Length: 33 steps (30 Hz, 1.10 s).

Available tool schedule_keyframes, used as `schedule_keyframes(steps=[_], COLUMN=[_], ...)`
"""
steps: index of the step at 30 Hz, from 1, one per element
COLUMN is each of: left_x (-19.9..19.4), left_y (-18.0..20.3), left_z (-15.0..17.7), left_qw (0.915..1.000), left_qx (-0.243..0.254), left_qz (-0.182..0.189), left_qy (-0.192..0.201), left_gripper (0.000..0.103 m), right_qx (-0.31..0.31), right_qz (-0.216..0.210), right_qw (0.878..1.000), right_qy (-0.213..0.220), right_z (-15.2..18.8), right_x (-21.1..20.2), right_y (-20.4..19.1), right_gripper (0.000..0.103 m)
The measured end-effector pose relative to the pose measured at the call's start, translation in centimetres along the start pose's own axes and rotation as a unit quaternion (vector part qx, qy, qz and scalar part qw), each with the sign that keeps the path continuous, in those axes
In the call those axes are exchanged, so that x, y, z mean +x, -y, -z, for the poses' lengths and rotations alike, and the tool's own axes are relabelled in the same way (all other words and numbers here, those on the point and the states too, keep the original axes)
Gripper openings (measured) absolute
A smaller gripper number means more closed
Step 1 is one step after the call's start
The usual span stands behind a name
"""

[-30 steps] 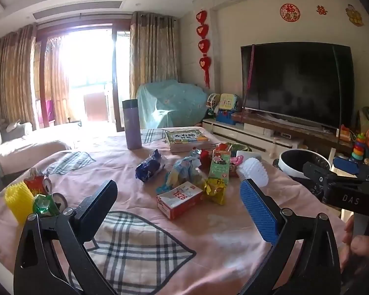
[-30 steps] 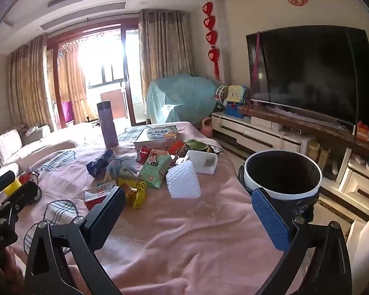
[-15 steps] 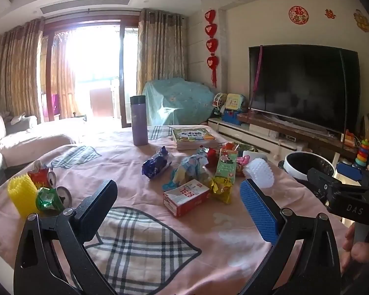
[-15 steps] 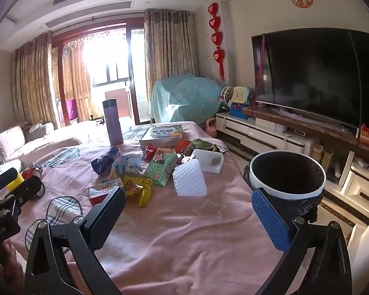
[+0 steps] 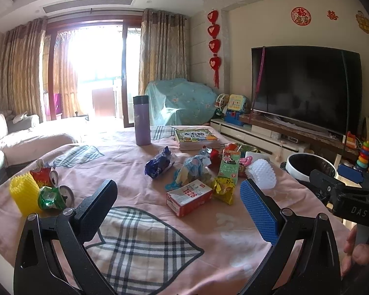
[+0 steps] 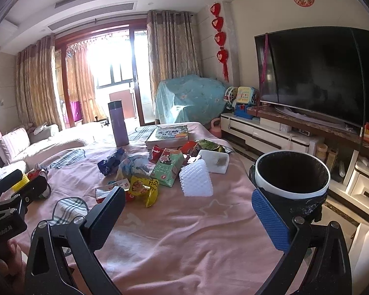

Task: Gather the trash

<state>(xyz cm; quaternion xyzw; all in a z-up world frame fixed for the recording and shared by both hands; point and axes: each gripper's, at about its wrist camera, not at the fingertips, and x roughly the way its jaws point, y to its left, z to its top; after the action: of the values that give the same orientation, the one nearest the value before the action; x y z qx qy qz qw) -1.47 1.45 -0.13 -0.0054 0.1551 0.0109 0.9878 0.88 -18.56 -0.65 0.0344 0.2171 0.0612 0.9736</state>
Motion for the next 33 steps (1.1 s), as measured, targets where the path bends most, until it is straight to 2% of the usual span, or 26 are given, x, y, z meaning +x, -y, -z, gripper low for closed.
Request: schedule_keyframes(steps=[33], left_x=[0.76], left_y=[-0.23], left_z=[0.12], left_qw=[0.9999], left_qx=[-0.004], left_qz=[-0.003], left_qy=[-0.013], left_gripper=[0.102], right_qx=[0.004], right_qz=[-0.012], right_qw=[1.000], right_qy=[-0.005], right_z=[0.51], right_x=[0.26], right_y=[-0.03], right_gripper=[0.103])
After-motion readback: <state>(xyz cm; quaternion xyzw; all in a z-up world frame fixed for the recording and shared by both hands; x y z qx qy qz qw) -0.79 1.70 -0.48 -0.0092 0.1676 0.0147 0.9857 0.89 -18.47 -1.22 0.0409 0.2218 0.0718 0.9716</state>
